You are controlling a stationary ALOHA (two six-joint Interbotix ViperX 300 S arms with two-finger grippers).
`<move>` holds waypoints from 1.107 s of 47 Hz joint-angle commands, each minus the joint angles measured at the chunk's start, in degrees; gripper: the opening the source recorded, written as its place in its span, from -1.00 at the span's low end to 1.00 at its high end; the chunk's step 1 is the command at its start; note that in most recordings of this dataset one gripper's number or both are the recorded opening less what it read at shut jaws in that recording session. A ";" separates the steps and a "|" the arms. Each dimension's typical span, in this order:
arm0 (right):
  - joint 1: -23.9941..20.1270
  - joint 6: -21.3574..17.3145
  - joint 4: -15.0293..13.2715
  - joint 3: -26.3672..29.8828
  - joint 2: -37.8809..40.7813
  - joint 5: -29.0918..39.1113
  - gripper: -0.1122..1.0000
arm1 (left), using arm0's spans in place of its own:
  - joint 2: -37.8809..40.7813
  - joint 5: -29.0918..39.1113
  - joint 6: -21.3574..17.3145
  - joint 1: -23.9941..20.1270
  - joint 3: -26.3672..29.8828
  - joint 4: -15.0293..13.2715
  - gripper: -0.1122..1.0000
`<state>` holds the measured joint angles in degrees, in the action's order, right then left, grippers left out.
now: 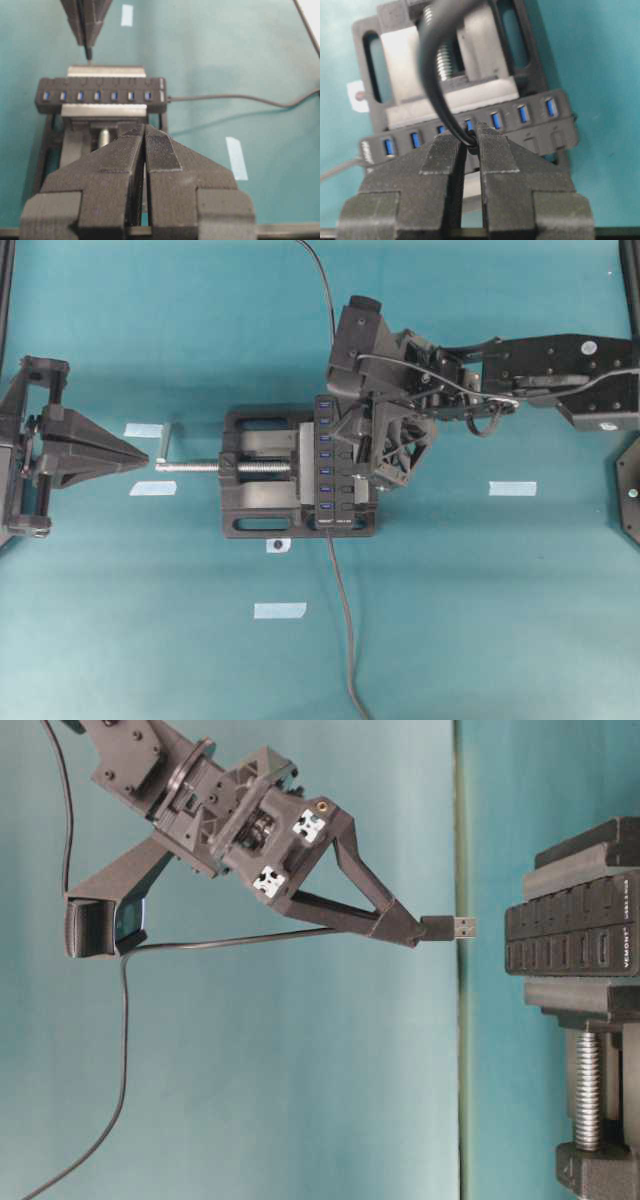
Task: Insert the USB into the front port of the fixed hub.
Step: 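Push the held USB plug toward the hub's front end port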
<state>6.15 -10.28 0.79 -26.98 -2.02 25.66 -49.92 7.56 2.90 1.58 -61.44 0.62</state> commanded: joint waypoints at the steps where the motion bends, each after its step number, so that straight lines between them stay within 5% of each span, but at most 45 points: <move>1: -1.05 -1.41 0.00 0.97 -1.85 -0.35 -0.73 | 0.26 -0.35 0.09 0.09 1.23 0.09 -0.79; 52: -7.65 -7.29 0.09 0.44 1.32 -4.57 -0.73 | 0.44 -0.53 2.37 0.09 1.05 0.09 -0.79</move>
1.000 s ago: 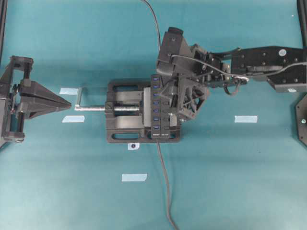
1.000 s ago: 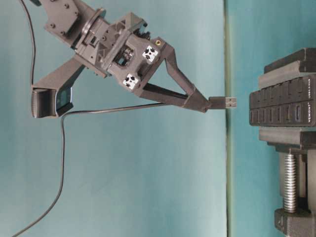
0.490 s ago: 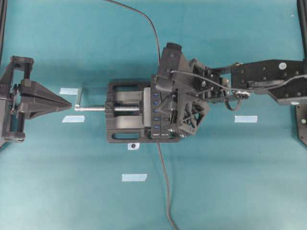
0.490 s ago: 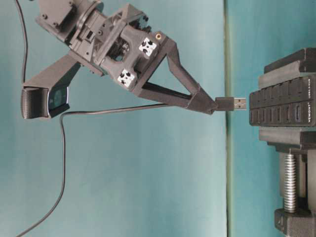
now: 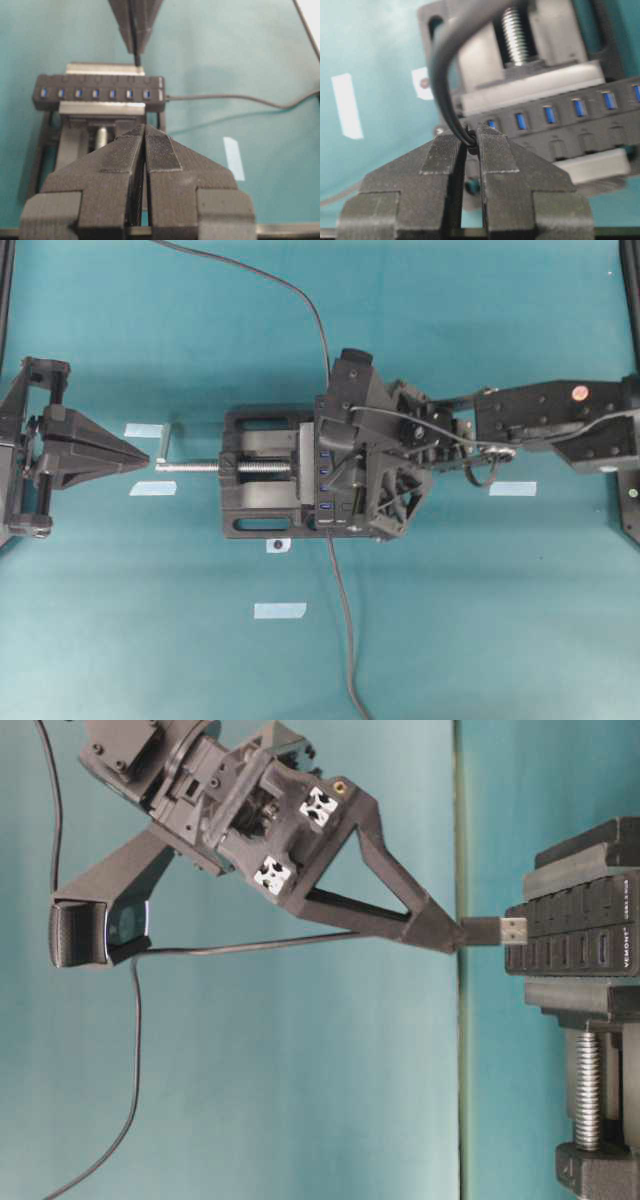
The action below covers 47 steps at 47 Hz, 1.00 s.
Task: Insert the USB into the front port of the fixed hub.
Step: 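Push the held USB plug toward the hub's front end port, then press the USB plug firmly into the port with the right gripper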
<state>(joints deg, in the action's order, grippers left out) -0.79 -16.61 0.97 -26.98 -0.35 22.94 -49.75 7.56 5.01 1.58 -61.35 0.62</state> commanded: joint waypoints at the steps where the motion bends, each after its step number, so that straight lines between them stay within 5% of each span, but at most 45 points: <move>1: -0.79 -1.14 -0.09 0.26 -0.18 -2.37 -0.73 | 0.26 -0.53 0.26 0.09 0.97 0.09 -0.79; 47: -1.14 -1.41 -0.88 -0.62 2.46 -4.48 -0.73 | 0.97 -0.53 -0.09 0.09 1.67 0.09 -0.79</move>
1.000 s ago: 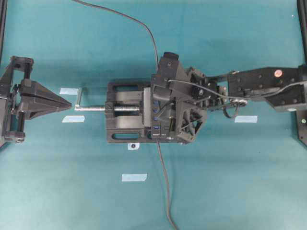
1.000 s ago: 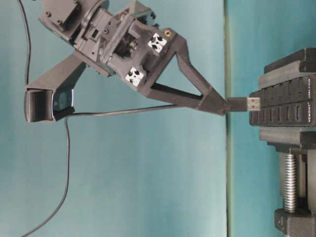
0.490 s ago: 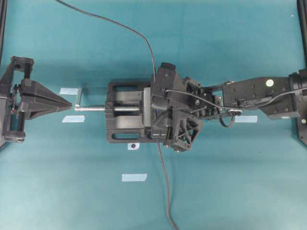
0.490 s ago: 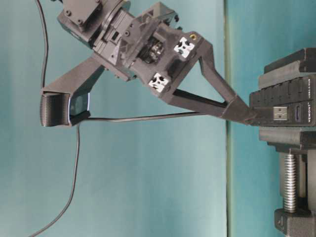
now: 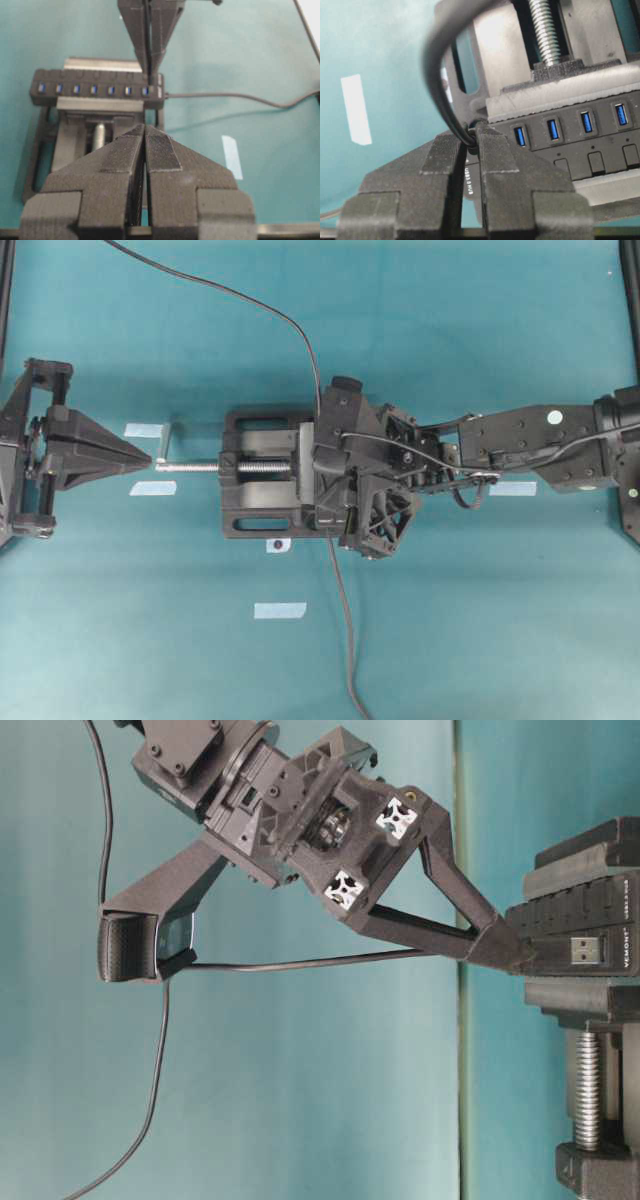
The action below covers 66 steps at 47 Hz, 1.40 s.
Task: Insert the USB into the front port of the fixed hub.
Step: 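Press the USB plug firmly into the port with the right gripper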
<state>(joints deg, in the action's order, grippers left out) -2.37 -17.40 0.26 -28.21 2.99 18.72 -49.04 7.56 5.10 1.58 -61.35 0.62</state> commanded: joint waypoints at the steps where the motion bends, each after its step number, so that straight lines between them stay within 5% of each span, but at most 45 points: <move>1: 0.44 -0.62 -0.18 0.62 -0.88 -0.18 -0.73 | 0.26 -0.53 -0.18 0.09 1.67 0.09 -0.79; 66: 0.35 -0.70 0.09 0.26 0.35 0.00 -0.73 | 0.26 -0.62 -0.18 0.09 1.41 0.18 -0.79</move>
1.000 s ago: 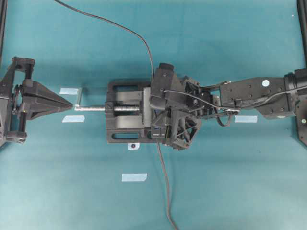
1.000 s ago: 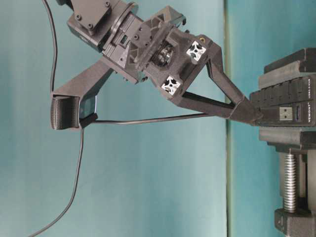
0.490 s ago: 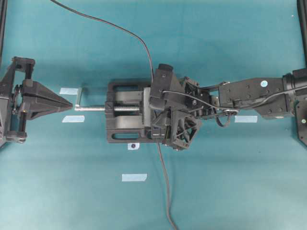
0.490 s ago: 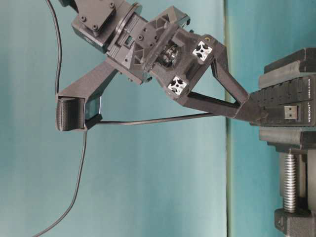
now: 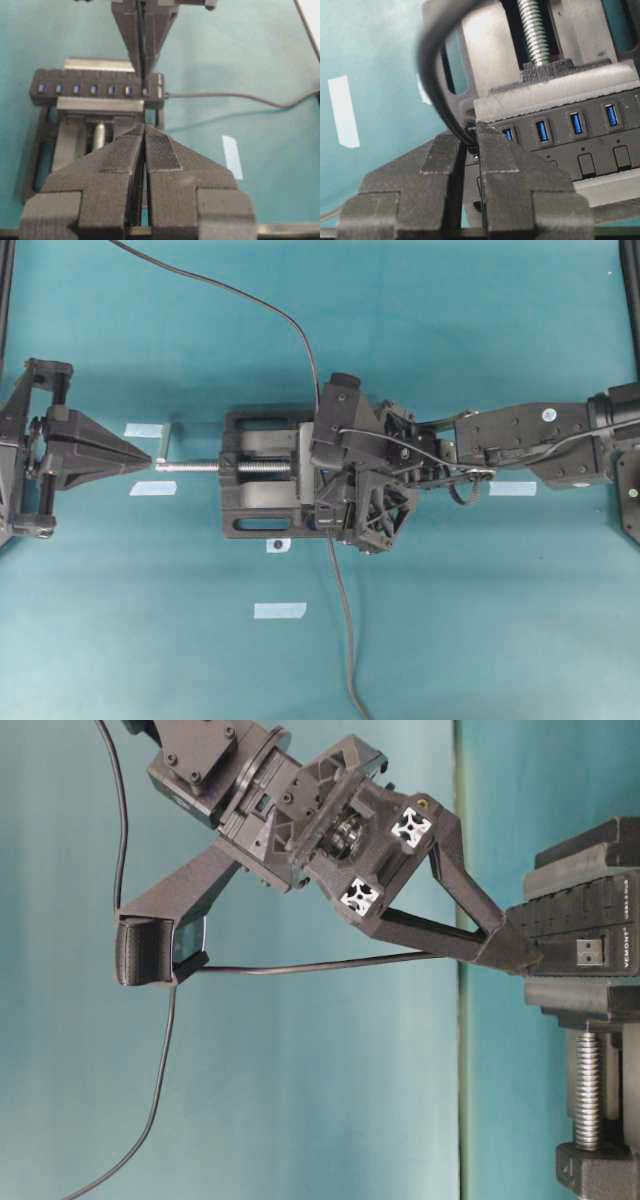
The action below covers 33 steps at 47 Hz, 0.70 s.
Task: Insert the USB into the front port of the fixed hub.
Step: 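Press the USB plug firmly into the port with the right gripper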
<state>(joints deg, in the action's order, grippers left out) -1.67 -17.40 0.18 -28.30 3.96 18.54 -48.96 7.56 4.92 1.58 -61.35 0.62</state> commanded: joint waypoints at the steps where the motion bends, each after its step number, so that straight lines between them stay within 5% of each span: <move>1: -0.44 -0.70 0.18 0.35 -0.62 0.18 -0.73 | 0.18 -0.62 0.00 0.09 1.32 0.18 -0.79; 33: -0.35 -0.62 -0.97 0.18 -1.14 4.39 -0.73 | 0.18 -0.62 0.00 0.09 1.32 0.09 -0.79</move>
<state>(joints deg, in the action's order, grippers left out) -1.93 -17.40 -0.35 -28.48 3.52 22.24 -49.04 7.47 5.01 1.58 -61.35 0.70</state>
